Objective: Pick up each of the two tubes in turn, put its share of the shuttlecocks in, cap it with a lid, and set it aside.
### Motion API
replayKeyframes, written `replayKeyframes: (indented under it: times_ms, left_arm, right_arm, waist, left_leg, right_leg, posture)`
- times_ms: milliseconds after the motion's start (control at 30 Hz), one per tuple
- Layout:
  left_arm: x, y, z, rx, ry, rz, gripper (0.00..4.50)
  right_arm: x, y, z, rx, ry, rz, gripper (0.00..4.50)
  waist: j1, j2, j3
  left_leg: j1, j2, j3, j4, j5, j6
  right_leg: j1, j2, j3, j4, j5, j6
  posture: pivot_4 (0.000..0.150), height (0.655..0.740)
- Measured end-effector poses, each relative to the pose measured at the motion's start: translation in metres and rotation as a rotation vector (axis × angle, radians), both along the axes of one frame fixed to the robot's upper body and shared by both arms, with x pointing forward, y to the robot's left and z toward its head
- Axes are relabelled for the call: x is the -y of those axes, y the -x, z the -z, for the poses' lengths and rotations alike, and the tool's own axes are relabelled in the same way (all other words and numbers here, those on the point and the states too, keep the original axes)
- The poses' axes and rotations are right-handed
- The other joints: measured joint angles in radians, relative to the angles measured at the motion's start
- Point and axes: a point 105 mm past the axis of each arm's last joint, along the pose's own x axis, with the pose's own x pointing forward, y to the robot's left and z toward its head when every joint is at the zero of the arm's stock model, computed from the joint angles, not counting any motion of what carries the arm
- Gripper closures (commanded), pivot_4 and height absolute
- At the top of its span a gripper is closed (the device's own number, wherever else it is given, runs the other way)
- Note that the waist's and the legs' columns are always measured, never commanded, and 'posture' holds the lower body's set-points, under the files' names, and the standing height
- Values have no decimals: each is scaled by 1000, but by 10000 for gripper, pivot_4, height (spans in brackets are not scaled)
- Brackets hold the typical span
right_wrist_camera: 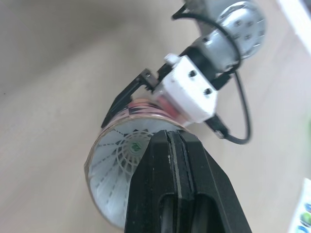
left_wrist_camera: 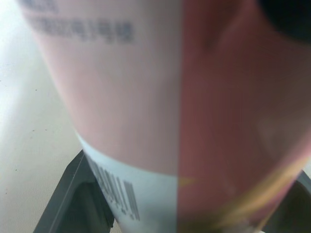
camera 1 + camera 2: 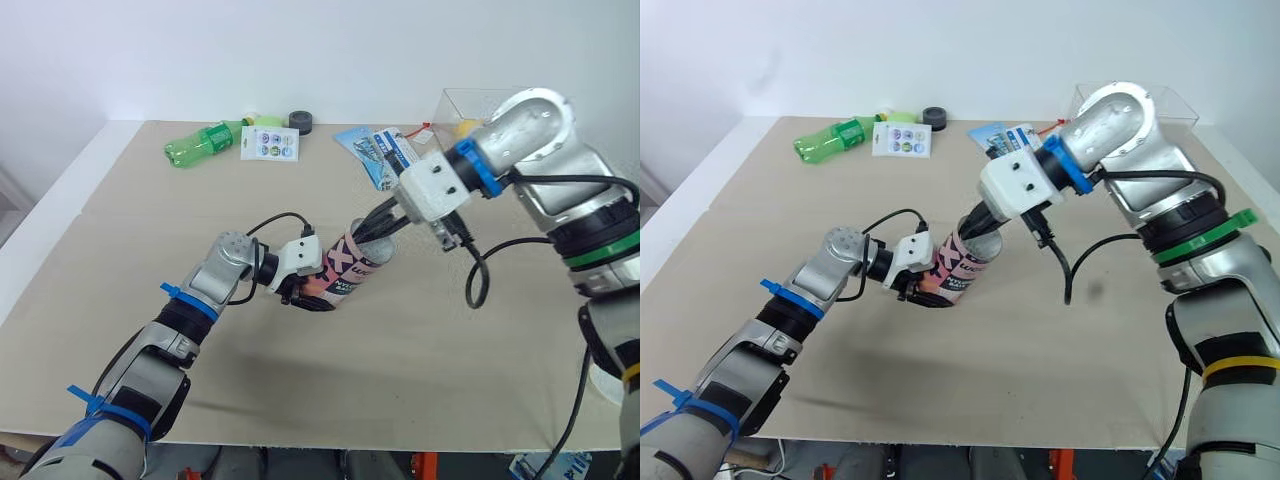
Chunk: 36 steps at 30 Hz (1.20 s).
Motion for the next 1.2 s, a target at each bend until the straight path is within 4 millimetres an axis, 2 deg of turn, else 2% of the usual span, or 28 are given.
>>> replayKeyframes:
  times_ms: [133, 233, 400, 567, 633, 733, 800, 933, 1067, 1167, 1200]
  left_arm:
    - [0, 0, 0, 0, 0, 1, 17216]
    - [1, 0, 1, 9, 14, -8, 17216]
    - [2, -3, 6, 1, 132, -90, 17216]
    - [15, 3, 16, -27, 312, -181, 17216]
    - [18, 4, 18, -25, 342, -196, 17216]
    - [30, 13, 19, -32, 484, -250, 17216]
    - [33, 16, 20, -30, 509, -260, 17216]
    - [38, 20, 23, 12, 512, -259, 17216]
    - [38, 21, 25, 50, 492, -241, 17216]
    - [41, 24, 25, 69, 472, -195, 17216]
    - [41, 25, 26, 71, 471, -190, 17216]
  right_arm:
    - [17, 0, -17, 10, -60, 67, 44348]
    - [33, -1, -29, -78, -244, 163, 44348]
    - [65, -13, -21, -200, -516, 372, 44348]
    - [80, -19, -17, -208, -737, 514, 44348]
    - [83, -19, -15, -215, -771, 540, 44348]
    - [102, -20, 2, -285, -916, 669, 44348]
    - [108, -21, 13, -314, -947, 727, 44348]
    - [116, -16, 49, -350, -944, 849, 44348]
    - [120, -11, 64, -373, -947, 908, 44348]
    - [133, -1, 73, -410, -932, 964, 44348]
    - [136, 1, 75, -424, -927, 975, 41666]
  waist:
    - [0, 0, 0]
    - [1, -1, 0]
    - [3, 0, 0]
    - [6, 0, 0]
    - [8, 0, 0]
    - [21, -1, -1]
    - [27, -1, -1]
    - [29, 0, -1]
    - [29, 1, -2]
    - [32, 1, -2]
    - [32, 0, -2]
  left_leg:
    - [0, 0, 0, 0, 0, 0]
    - [0, 0, -1, 0, 0, 0]
    - [0, -1, 1, 0, 0, 0]
    - [-1, -1, -1, -1, 0, 0]
    - [-1, -1, -1, -1, 0, 0]
    - [0, -2, 0, -1, 0, 0]
    - [0, -2, -1, -1, 0, 0]
    - [0, -2, 0, 1, 0, 0]
    - [1, -2, 0, 3, 0, 0]
    - [0, -2, 0, 3, 0, 0]
    - [0, -2, 0, 3, 0, 0]
  right_leg:
    - [0, 0, 0, 0, 0, 0]
    - [1, 0, 0, 0, 0, -1]
    - [1, -2, 1, 0, 0, 1]
    - [0, -1, 0, 0, 2, 5]
    - [0, -1, 0, 0, 2, 5]
    - [1, -1, 1, -1, 2, 5]
    - [1, -1, 1, -1, 2, 6]
    - [2, -1, 1, -1, 1, 4]
    - [3, -1, 1, -1, 1, 3]
    - [4, -1, 1, -1, 1, 4]
    - [4, -1, 1, -2, 1, 4]
  posture:
    - [1500, 7400]
    - [1500, 7400]
    - [1500, 7400]
    - [1500, 7400]
    - [1500, 7400]
    - [1500, 7400]
    - [1500, 7400]
    - [1500, 7400]
    - [1500, 7400]
    - [1500, 7400]
    - [1500, 7400]
